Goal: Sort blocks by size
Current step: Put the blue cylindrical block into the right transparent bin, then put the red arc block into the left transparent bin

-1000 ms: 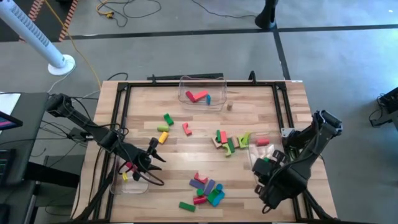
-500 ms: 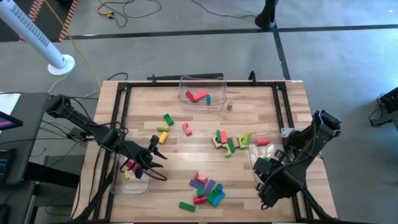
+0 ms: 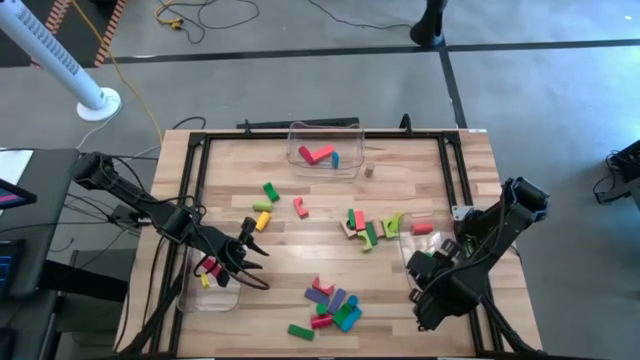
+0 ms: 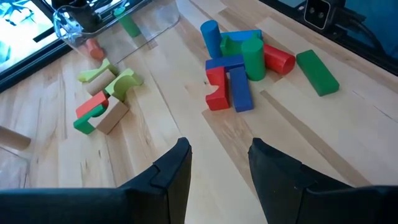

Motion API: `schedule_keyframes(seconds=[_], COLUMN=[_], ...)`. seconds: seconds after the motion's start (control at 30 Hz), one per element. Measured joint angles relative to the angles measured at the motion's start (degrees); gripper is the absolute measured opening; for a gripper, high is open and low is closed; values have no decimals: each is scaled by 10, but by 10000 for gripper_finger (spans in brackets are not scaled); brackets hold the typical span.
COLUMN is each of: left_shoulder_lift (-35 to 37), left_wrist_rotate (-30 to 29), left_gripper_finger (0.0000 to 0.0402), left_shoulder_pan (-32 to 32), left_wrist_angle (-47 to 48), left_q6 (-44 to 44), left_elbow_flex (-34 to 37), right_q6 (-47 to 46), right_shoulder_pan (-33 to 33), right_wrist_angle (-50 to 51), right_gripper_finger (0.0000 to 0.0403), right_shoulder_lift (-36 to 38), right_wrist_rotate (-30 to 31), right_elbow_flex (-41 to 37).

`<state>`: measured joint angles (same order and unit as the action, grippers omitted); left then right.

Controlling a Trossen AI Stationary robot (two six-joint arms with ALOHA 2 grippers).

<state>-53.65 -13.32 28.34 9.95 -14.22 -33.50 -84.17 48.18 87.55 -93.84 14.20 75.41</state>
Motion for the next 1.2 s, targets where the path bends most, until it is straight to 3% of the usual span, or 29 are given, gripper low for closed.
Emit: schedule_keyframes(seconds=[0.7,1.2], left_shoulder_lift=[0,0], left_wrist_rotate=[0,0], left_gripper_finger=[153,153], left_shoulder_pan=[0,0], left_wrist_angle=[-5,-10], left_q6=[14,15], left_elbow_flex=[0,0], right_q6=[21,41], right_shoulder_pan=[0,-1], right_wrist_angle=[24,25], right_gripper_finger=[214,217], right_shoulder_lift=[0,1], right_wrist_rotate=[-1,53], right_elbow_flex=[0,40])
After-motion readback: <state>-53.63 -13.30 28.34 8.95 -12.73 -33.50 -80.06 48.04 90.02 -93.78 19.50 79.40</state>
